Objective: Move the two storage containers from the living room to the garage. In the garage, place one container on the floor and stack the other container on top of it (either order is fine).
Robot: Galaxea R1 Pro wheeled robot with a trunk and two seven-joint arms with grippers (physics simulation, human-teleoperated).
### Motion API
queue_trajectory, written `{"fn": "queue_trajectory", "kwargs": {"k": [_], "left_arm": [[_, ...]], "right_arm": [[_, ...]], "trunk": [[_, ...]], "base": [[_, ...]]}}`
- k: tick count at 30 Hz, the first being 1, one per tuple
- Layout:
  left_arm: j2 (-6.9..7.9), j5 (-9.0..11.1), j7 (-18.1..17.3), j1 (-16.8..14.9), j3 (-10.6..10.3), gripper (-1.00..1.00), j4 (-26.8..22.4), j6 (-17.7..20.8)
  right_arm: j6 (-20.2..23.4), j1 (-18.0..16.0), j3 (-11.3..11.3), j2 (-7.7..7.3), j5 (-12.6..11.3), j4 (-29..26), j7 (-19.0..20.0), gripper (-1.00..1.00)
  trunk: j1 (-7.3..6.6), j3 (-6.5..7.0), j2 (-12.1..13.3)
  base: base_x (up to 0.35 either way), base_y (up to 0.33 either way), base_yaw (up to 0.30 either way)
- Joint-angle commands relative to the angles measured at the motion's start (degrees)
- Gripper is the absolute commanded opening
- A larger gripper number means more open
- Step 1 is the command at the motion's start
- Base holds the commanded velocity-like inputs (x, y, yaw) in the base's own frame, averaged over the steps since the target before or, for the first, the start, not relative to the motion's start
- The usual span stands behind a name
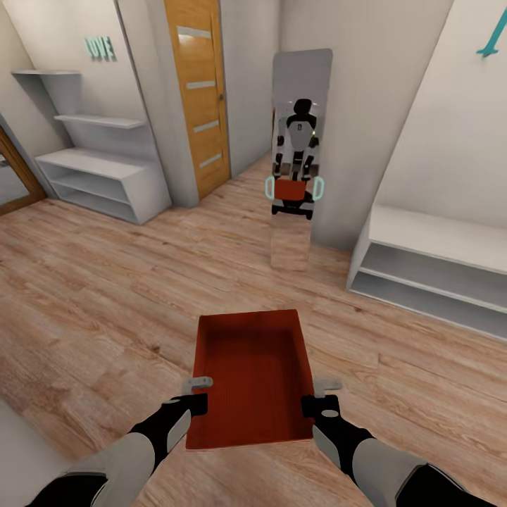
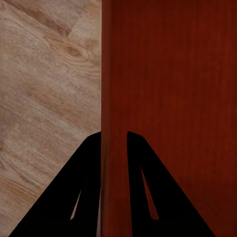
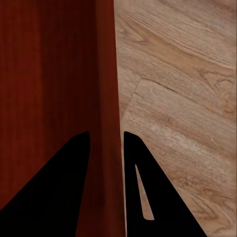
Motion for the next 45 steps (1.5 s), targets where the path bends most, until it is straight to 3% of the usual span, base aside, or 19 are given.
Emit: {"fn": "queue_trajectory", "kwargs": {"k": [1,15,45], "left_arm": [[0.63,-0.2,0.63,0.06,-1.58,-1.0,-0.01,0.4],[0.63,-0.2,0.63,0.06,-1.6,-1.0,-0.01,0.4],[0.63,-0.2,0.63,0.06,-1.6,-1.0,-0.01,0.4]], "right_arm": [[-0.45,-0.1,-2.57,-0.14,0.1,-0.02,-0.34,-1.0],[-0.39,-0.1,-2.55,-0.18,0.1,-0.02,-0.34,-1.0],[-0.27,-0.1,-2.49,-0.11,0.1,-0.02,-0.34,-1.0]], "trunk": [[0.03,-0.04,-0.03],[0.03,-0.04,-0.03],[0.03,-0.04,-0.03]], "base": [[0.323,0.0,0.0],[0.323,0.0,0.012],[0.323,0.0,0.261]]}}
